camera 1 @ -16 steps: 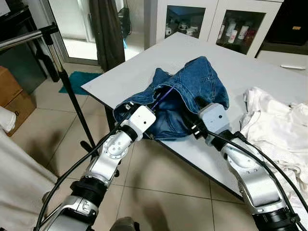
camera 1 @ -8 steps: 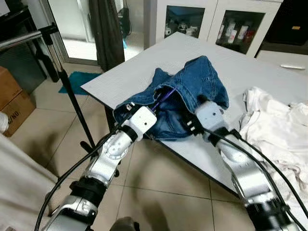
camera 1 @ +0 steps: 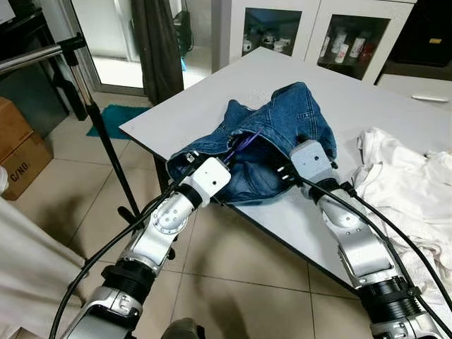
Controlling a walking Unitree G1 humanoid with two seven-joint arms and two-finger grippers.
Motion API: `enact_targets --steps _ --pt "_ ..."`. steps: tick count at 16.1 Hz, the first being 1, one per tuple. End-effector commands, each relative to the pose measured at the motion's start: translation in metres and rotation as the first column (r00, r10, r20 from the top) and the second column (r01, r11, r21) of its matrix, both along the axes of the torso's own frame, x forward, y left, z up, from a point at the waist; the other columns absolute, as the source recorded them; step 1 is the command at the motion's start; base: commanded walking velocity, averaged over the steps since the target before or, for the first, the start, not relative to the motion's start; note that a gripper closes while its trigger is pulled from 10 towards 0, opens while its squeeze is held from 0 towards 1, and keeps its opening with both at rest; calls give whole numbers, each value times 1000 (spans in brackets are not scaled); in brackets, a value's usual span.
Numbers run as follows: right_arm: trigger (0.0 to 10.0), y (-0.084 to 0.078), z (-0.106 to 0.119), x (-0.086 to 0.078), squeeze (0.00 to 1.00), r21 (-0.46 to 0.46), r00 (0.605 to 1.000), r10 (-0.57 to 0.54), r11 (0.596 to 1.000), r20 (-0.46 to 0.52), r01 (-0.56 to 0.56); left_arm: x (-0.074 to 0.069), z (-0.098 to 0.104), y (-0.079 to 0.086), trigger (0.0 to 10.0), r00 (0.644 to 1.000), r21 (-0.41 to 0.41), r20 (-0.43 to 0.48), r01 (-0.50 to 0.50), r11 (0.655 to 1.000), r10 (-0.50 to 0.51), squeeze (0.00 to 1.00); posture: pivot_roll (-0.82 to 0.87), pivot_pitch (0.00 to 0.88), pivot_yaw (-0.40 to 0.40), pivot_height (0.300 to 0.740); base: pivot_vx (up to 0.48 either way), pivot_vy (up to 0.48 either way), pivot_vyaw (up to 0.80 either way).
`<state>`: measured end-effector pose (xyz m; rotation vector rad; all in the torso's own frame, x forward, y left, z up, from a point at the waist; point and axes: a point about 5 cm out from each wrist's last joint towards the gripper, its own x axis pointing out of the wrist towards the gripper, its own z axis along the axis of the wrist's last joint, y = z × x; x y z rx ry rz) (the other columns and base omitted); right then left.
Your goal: Hang hanger
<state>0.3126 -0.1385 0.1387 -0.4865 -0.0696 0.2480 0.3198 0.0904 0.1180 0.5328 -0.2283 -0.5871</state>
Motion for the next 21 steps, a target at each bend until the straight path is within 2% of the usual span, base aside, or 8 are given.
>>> enact_targets --steps 1,3,6,10,12,14,18,21 --pt "0 -6 3 3 0 -5 999 -33 999 9 33 -1 11 -5 10000 998 4 59 36 999 -36 0 199 0 -2 740 0 0 0" --pt "0 -6 1 3 0 17 999 -33 999 -2 33 -4 10 -7 10000 996 13 69 61 998 -62 0 194 0 1 740 0 0 0" --pt "0 -5 1 4 0 151 999 -10 988 -43 16 -16 11 -8 10000 978 39 106 175 984 -178 0 194 0 3 740 0 0 0" --pt "0 -5 11 11 0 239 999 23 971 -41 -13 -23 14 0 10000 962 14 108 252 968 -252 0 194 0 3 740 0 0 0" --pt "0 -7 22 16 0 270 998 63 961 -30 -52 -25 10 10 10000 956 79 95 272 959 -279 0 194 0 3 740 0 0 0" --pt "0 -9 33 17 0 292 995 95 952 -15 -87 -22 3 20 10000 963 204 84 236 950 -257 0 206 0 -8 740 0 0 0" --pt "0 -8 43 15 0 279 985 172 947 -21 -159 -6 10 29 10000 980 277 107 132 952 -167 0 205 0 -12 740 0 0 0" --pt "0 -10 48 12 0 288 982 189 941 -17 -177 4 13 36 10000 985 376 126 63 925 -119 0 201 0 -12 740 0 0 0"
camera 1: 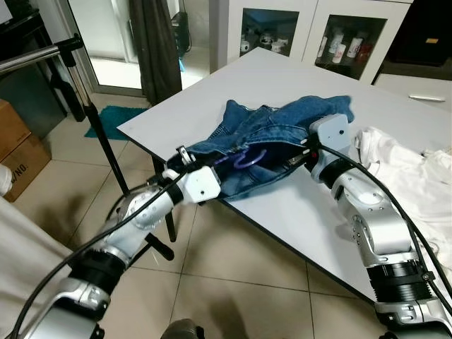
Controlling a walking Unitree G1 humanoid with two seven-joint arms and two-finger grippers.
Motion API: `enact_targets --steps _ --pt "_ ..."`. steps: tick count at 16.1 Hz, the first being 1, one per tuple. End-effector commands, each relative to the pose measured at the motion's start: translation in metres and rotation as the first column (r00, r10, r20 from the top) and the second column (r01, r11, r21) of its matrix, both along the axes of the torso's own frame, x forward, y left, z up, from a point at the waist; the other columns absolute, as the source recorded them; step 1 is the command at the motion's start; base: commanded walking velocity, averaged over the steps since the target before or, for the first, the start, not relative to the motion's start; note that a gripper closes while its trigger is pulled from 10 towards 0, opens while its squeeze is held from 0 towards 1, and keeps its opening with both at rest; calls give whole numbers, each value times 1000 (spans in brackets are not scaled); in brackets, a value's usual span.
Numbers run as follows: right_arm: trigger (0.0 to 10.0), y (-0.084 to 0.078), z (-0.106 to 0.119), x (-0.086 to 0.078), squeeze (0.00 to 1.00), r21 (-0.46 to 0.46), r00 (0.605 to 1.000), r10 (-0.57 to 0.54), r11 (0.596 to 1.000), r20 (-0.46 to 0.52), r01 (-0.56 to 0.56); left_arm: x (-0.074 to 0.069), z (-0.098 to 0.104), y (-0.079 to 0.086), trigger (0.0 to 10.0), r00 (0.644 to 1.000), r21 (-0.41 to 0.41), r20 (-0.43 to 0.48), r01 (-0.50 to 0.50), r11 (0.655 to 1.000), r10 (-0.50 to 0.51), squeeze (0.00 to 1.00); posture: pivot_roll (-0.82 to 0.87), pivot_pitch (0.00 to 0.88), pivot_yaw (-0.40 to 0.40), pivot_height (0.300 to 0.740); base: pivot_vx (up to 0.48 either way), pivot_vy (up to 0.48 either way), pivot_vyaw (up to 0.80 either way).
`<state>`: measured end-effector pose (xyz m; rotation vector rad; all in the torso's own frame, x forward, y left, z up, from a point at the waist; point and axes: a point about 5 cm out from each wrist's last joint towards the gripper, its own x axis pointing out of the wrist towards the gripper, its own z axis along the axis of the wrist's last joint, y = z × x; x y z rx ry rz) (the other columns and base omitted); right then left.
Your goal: Hang hanger
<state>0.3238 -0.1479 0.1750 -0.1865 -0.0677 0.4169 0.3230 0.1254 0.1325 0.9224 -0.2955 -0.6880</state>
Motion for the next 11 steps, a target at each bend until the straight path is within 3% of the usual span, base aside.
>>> enact_targets --steps 1,6,9,11 --pt "0 -2 16 2 0 24 999 7 1000 48 -8 4 -1 4 10000 1000 44 -4 -25 999 25 0 198 0 -8 740 0 0 0" --pt "0 -3 34 2 0 93 995 -9 996 100 -1 8 -3 7 10000 999 138 3 -39 990 39 0 197 0 -7 740 0 0 0" --pt "0 1 33 2 0 102 995 1 995 97 -11 0 -2 -1 10000 997 164 30 64 984 -70 0 199 0 -10 740 0 0 0" --pt "0 3 27 2 0 84 998 18 996 66 -24 -6 10 -8 10000 982 126 116 132 983 -147 0 205 0 -13 740 0 0 0"
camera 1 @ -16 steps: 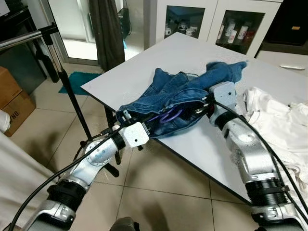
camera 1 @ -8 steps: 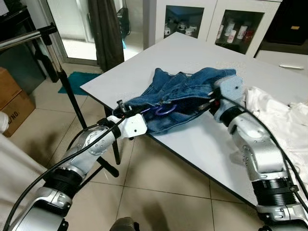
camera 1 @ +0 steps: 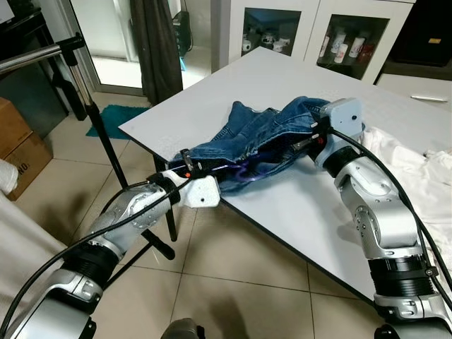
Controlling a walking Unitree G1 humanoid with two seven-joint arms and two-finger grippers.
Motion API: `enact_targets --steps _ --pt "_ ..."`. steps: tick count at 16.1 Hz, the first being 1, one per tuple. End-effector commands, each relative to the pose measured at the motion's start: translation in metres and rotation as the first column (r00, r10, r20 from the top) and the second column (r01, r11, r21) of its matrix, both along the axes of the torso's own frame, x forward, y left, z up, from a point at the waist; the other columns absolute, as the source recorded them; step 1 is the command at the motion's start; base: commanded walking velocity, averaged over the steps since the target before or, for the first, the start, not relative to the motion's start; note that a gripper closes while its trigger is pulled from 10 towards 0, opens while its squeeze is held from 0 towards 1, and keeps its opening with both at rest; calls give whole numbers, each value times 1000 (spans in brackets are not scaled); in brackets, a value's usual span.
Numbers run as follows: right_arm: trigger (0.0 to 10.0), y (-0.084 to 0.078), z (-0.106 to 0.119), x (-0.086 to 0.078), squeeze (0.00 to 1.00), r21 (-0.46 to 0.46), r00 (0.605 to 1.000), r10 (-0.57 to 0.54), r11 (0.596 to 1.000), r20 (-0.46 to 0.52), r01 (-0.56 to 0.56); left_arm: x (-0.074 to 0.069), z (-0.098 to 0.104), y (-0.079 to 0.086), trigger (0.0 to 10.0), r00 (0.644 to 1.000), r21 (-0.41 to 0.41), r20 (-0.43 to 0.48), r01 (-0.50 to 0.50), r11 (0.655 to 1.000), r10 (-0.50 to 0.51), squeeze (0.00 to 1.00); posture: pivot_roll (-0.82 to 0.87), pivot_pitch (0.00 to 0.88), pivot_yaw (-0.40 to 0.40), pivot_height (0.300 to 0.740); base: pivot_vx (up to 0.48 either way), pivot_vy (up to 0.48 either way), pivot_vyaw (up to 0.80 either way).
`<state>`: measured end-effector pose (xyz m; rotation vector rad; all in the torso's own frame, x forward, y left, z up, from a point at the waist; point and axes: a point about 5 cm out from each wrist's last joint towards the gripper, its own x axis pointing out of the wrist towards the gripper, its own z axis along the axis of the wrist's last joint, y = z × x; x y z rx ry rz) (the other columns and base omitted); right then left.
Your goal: Hang hanger
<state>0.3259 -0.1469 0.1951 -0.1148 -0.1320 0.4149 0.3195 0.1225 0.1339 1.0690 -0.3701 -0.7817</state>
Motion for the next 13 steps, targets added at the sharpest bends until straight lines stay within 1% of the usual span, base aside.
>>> enact_targets --steps 1,3,5,8,10,11,12,13 --pt "0 4 5 -2 0 -11 999 40 999 3 -40 -4 14 -7 10000 995 -32 75 68 997 -66 0 205 0 -13 740 0 0 0" --pt "0 9 2 -5 0 -27 997 83 996 -10 -83 -6 18 -10 10000 989 -42 95 115 992 -111 0 205 0 -13 740 0 0 0" --pt "0 10 2 -5 0 -24 996 91 996 -9 -91 -6 20 -11 10000 987 -71 98 132 989 -125 0 202 0 -13 740 0 0 0" --pt "0 12 2 -10 0 -27 990 138 990 -20 -139 -8 24 -13 10000 984 -140 105 161 977 -147 0 202 0 -13 740 0 0 0" --pt "0 17 5 -14 0 -22 980 197 980 -6 -198 -9 20 -17 10000 980 -122 100 186 975 -174 0 202 0 -13 740 0 0 0" --pt "0 23 13 -20 0 -8 959 281 960 30 -281 -9 14 -19 10000 978 -80 88 194 978 -187 0 200 0 -14 740 0 0 0" --pt "0 25 17 -27 0 8 938 343 939 51 -343 -7 13 -17 10000 981 -70 85 182 981 -176 0 199 0 -13 740 0 0 0" --pt "0 25 18 -28 0 11 932 357 934 55 -358 -7 12 -17 10000 982 -69 84 178 982 -172 0 199 0 -13 740 0 0 0"
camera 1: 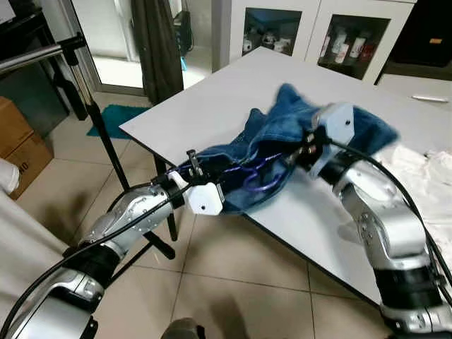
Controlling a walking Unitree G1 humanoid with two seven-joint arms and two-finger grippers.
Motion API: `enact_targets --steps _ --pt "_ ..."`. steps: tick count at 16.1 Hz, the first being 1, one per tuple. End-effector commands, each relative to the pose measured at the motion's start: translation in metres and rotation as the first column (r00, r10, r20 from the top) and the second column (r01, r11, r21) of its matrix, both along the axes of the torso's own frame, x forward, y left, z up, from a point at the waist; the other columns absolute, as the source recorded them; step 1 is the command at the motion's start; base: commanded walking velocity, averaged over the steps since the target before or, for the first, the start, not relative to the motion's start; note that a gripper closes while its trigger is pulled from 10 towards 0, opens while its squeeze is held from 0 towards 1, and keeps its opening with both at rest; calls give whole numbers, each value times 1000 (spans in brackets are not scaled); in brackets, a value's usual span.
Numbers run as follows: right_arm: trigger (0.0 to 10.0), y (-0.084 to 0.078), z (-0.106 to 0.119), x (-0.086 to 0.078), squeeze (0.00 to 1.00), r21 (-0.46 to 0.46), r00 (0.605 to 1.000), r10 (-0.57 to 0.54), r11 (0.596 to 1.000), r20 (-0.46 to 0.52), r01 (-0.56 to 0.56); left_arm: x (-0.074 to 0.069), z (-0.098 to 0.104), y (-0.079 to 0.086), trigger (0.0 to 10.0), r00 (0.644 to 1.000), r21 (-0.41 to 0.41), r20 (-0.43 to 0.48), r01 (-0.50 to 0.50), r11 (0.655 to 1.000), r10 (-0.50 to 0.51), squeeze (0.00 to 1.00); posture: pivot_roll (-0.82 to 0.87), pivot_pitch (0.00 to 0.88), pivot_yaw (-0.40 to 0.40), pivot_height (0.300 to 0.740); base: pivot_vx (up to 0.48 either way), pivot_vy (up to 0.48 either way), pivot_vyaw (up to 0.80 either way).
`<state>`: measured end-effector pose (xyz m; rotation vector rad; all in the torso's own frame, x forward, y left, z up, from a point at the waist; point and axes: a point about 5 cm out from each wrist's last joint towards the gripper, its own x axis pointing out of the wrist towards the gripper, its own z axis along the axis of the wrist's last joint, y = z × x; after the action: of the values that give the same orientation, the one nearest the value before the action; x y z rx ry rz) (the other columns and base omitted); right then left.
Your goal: Hang hanger
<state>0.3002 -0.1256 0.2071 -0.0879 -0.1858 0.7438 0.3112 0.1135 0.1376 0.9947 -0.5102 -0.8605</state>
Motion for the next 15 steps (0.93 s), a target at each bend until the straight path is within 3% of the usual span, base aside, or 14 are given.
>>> enact_targets --steps 1,2,3,4,7,8,9,13,14,15 --pt "0 4 7 -5 0 7 998 56 998 20 -57 2 8 -6 10000 999 16 39 34 999 -34 0 198 0 -12 740 0 0 0" --pt "1059 5 4 -10 0 -15 995 95 995 14 -95 3 8 -6 10000 999 18 42 34 999 -35 0 196 0 -11 740 0 0 0" --pt "8863 5 1 -13 0 -35 993 117 992 5 -117 4 9 -6 10000 998 18 48 30 999 -31 0 195 0 -10 740 0 0 0" --pt "10000 3 -4 -15 0 -65 992 125 990 -15 -126 6 10 -6 10000 998 19 54 25 1000 -26 0 195 0 -11 740 0 0 0" --pt "10000 -15 -13 -10 0 -148 999 22 989 -31 -27 6 10 -5 10000 998 19 59 18 1000 -19 0 192 0 -10 740 0 0 0" --pt "10000 -43 -23 3 875 -253 985 -165 956 -42 149 7 9 -3 10000 998 20 60 13 1000 -14 0 193 0 -9 740 0 0 0" --pt "10000 -55 -20 9 1000 -239 967 -252 942 -36 236 7 9 -3 10000 998 20 60 11 1000 -12 0 190 0 -9 740 0 0 0" --pt "10000 -84 7 27 1000 -107 844 -535 837 52 537 9 12 -2 10000 997 23 73 2 1000 -3 0 188 0 -7 740 0 0 0" --pt "10000 -85 9 28 1000 -101 838 -542 832 57 545 10 13 -2 10000 997 20 76 -1 1000 -1 0 191 0 -6 740 0 0 0" --pt "10000 -80 7 26 1000 -121 862 -503 854 56 506 10 13 -1 10000 997 17 78 -5 1000 3 0 191 0 -6 740 0 0 0"
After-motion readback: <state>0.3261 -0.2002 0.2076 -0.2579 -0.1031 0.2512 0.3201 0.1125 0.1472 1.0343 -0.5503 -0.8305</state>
